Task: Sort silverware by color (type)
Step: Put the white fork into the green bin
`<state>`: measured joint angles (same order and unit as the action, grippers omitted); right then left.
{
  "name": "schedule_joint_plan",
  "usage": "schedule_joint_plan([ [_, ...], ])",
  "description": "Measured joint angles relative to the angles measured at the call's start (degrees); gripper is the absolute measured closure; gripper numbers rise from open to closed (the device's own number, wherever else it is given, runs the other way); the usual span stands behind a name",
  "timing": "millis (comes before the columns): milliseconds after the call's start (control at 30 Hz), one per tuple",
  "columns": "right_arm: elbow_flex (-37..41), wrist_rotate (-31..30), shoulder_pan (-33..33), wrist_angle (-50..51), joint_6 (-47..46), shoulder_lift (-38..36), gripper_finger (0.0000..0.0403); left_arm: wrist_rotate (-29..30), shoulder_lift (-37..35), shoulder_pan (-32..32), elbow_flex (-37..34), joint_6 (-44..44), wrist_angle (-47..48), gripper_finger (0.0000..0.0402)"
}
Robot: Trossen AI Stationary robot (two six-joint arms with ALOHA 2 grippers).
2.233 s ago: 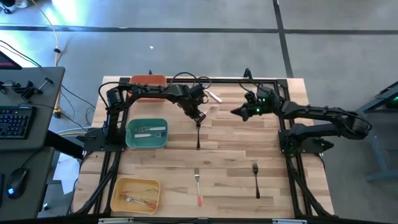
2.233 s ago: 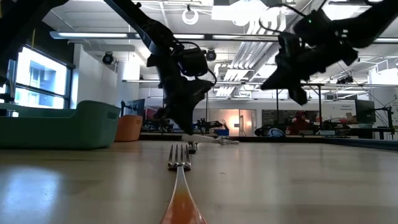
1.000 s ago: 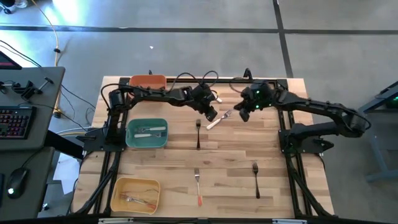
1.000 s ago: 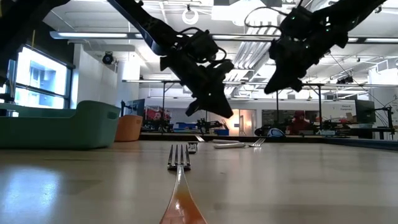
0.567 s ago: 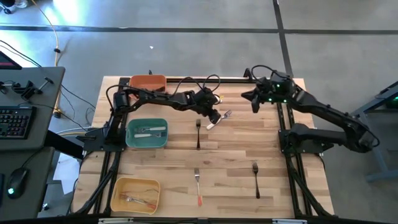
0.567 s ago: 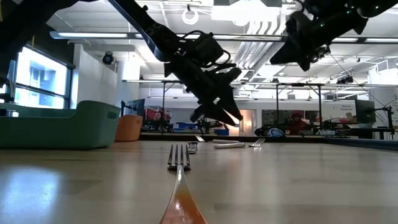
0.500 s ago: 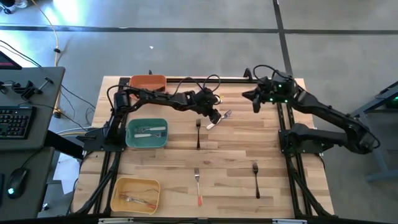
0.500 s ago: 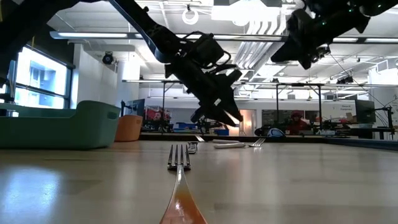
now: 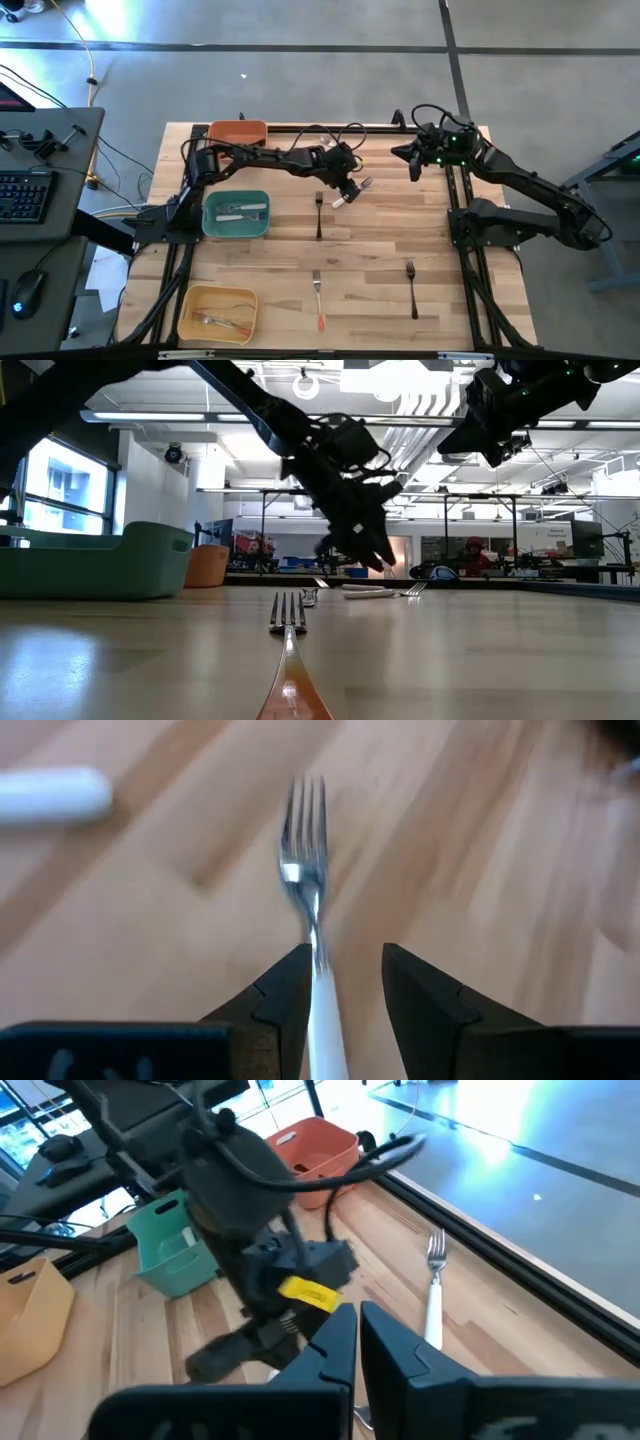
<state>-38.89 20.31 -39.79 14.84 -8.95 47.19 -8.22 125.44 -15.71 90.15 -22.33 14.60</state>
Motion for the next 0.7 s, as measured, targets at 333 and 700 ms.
schedule_joint_plan([
  [333,0.0,0.07,0.02,0.36,0.0,-0.04,0.0403,-1.71,4.55,0.07,5.76,0.06,3.91,0.0286],
  [700,0.0,-0.01,0.02,0.38,0.17,-0.04,0.0403,-0.09,7.15,0.95,8.35,1.02,6.01,0.0286],
])
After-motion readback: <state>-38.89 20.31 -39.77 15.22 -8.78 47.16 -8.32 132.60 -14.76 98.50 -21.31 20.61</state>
